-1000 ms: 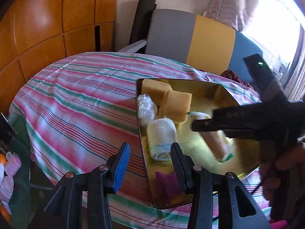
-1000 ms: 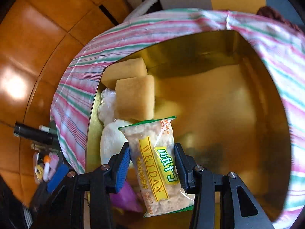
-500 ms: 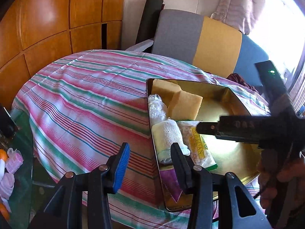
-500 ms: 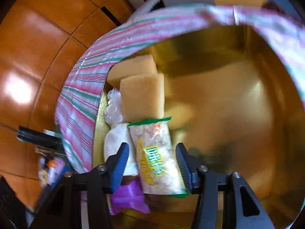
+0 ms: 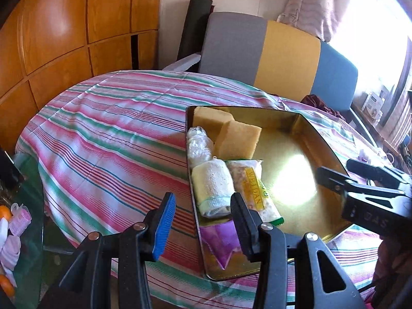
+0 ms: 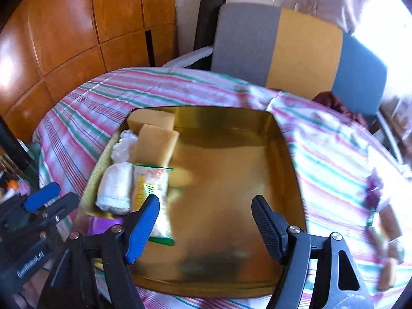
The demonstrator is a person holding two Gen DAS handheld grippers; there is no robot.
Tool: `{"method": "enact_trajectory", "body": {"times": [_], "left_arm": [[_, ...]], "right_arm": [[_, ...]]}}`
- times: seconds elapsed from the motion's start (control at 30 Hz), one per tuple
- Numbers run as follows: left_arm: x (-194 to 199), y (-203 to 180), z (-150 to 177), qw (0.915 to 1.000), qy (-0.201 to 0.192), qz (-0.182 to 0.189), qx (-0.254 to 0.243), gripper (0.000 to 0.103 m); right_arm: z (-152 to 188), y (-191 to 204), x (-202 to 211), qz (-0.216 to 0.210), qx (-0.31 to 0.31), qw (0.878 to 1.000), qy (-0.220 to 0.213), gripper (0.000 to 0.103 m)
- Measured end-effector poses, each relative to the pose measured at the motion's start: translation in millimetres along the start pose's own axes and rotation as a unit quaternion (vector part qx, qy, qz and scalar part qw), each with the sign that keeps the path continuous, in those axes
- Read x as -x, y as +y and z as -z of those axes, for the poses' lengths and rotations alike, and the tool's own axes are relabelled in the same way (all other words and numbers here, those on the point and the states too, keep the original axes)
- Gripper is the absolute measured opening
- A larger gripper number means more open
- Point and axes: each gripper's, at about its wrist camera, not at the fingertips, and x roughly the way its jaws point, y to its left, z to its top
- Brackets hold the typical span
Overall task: Organize objects
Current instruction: 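Carry the WEIDAN packet into the gold tray and release it with the right tool, then move both tools back to the pile and grasp the purple packet with the left tool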
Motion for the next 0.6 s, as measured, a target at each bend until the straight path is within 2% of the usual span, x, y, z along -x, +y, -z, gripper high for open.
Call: {"method": "enact_trajectory", "body": {"times": [0.2, 0.6], "left_arm": [[4.3, -17.1, -0.7, 0.9998, -0.001, 0.004, -0.020, 0.045], [11.5, -60.5, -6.5, 0.9972, -0.004, 0.021, -0.071, 0.045]], "right_arm": [[8.1, -12.8, 21.8, 0.030, 0.011, 0.999, -0.023, 0.076], [17.7, -55.0, 41.9, 0.054, -0.014, 0.998, -0.039, 0.077]]}}
